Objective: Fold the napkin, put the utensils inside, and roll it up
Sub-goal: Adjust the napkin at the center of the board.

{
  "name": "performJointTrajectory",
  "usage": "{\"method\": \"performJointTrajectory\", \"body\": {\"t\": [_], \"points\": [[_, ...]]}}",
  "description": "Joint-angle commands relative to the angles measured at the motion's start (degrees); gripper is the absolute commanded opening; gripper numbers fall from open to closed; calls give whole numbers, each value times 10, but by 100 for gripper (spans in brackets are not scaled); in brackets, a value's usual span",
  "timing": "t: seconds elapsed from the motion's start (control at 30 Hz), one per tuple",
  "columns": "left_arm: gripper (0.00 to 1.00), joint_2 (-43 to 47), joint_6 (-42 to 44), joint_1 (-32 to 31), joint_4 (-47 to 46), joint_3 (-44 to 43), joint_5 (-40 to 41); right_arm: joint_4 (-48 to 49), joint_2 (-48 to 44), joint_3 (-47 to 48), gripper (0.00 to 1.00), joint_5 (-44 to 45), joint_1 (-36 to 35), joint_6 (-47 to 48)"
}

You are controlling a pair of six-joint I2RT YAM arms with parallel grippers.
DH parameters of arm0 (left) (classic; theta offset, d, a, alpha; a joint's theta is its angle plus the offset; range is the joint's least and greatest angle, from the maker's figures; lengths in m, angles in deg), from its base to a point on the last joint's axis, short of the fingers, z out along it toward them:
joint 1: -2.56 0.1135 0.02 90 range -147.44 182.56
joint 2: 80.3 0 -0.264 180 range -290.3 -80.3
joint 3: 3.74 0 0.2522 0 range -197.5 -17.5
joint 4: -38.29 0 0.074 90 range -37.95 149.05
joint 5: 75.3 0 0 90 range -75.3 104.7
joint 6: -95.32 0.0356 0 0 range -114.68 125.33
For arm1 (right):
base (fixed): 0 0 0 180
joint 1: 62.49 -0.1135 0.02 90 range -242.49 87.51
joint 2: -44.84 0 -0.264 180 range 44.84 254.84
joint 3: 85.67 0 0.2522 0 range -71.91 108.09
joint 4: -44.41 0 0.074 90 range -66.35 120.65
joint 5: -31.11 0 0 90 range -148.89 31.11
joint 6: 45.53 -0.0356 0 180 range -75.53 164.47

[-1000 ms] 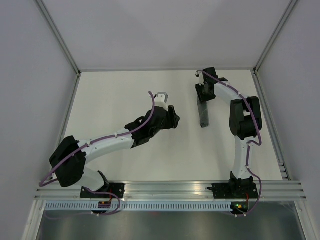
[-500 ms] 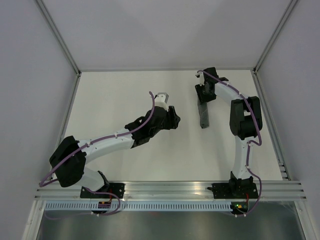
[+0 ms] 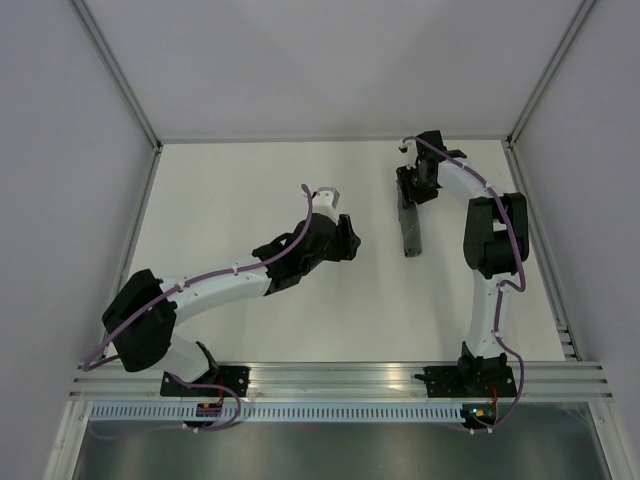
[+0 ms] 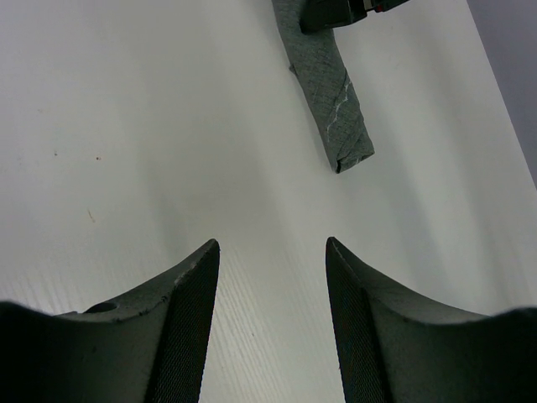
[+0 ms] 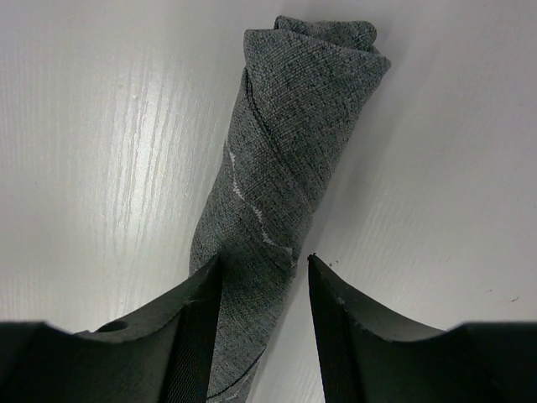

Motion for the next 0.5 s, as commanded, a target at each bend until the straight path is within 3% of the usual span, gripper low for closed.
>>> {"method": "performJointTrajectory", "body": {"t": [0.0, 0.47], "points": [[59, -7, 25, 2, -3, -25, -16, -29, -17, 22, 52, -3, 0, -13], [59, -10, 22, 3, -3, -25, -21, -34, -39, 27, 52, -5, 2, -16]]}}
